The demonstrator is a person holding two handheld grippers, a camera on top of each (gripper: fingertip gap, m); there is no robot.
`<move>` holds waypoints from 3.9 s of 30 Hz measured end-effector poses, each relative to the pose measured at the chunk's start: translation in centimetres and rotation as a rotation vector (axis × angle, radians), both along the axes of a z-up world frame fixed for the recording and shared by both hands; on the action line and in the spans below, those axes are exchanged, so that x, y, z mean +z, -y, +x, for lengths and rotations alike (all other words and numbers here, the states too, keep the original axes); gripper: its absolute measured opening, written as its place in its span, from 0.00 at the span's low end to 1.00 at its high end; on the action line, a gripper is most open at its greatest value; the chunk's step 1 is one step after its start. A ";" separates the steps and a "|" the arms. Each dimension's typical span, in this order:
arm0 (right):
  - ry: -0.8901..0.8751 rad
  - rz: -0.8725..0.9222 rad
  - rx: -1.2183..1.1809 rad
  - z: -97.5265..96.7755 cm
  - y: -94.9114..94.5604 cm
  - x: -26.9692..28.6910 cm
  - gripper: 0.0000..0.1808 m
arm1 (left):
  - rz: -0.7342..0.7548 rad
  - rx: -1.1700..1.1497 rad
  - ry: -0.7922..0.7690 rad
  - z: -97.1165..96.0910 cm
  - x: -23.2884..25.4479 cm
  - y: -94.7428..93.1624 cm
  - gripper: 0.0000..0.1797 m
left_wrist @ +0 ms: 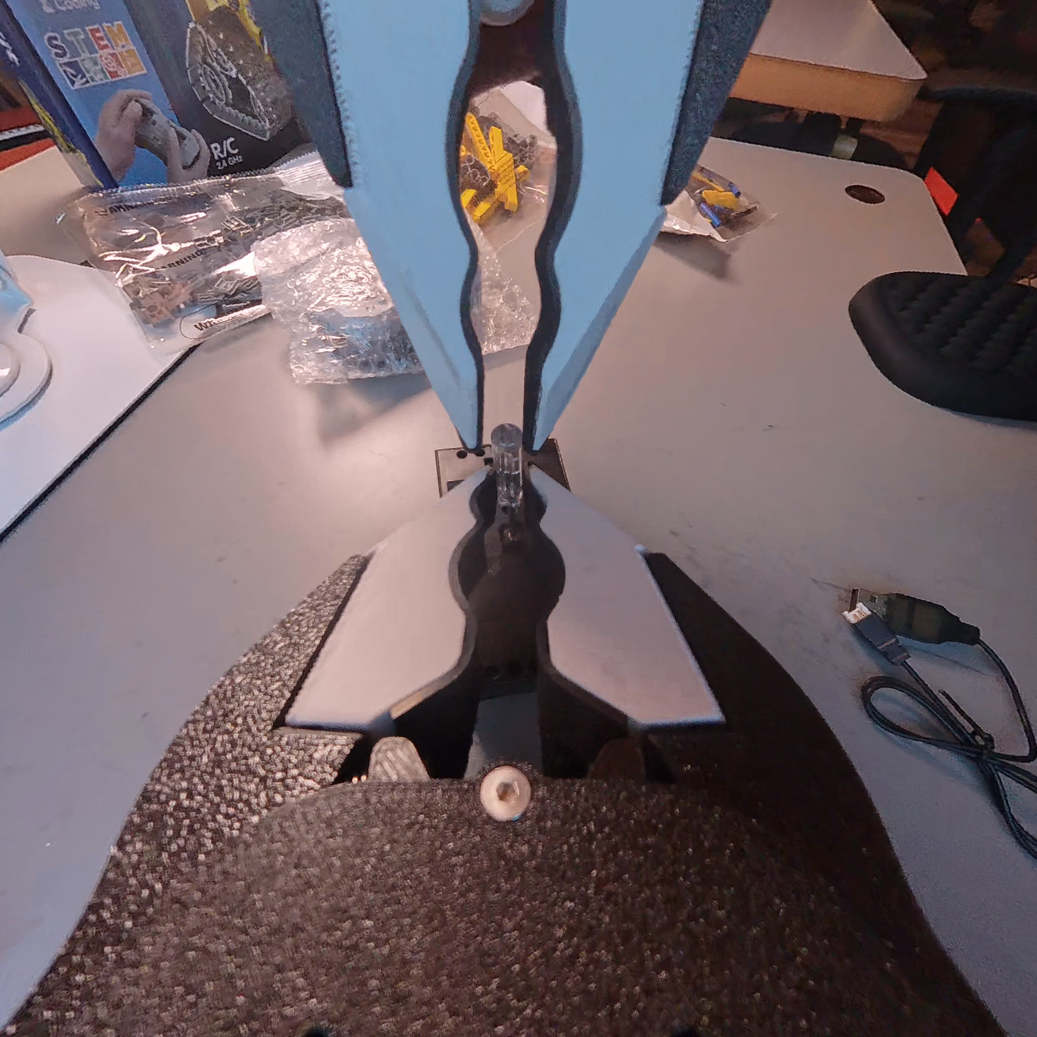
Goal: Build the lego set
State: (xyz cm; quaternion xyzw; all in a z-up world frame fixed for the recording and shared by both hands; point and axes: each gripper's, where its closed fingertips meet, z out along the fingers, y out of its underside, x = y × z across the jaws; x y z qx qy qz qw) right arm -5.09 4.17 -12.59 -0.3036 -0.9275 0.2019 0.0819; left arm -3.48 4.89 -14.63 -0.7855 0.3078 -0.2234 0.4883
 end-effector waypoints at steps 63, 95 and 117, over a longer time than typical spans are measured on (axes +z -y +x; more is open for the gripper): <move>0.164 0.133 -0.042 1.5 -1.7 -2.0 0.33 | -0.049 -0.024 -0.003 -0.5 -0.5 0.3 0.04; 0.155 -0.117 -0.665 6.4 2.5 -0.2 0.07 | -0.046 -0.116 -0.056 6.4 -0.6 2.9 0.04; 0.115 0.251 0.165 7.1 2.6 -0.2 0.04 | 0.004 -0.190 -0.053 6.5 -0.6 3.0 0.04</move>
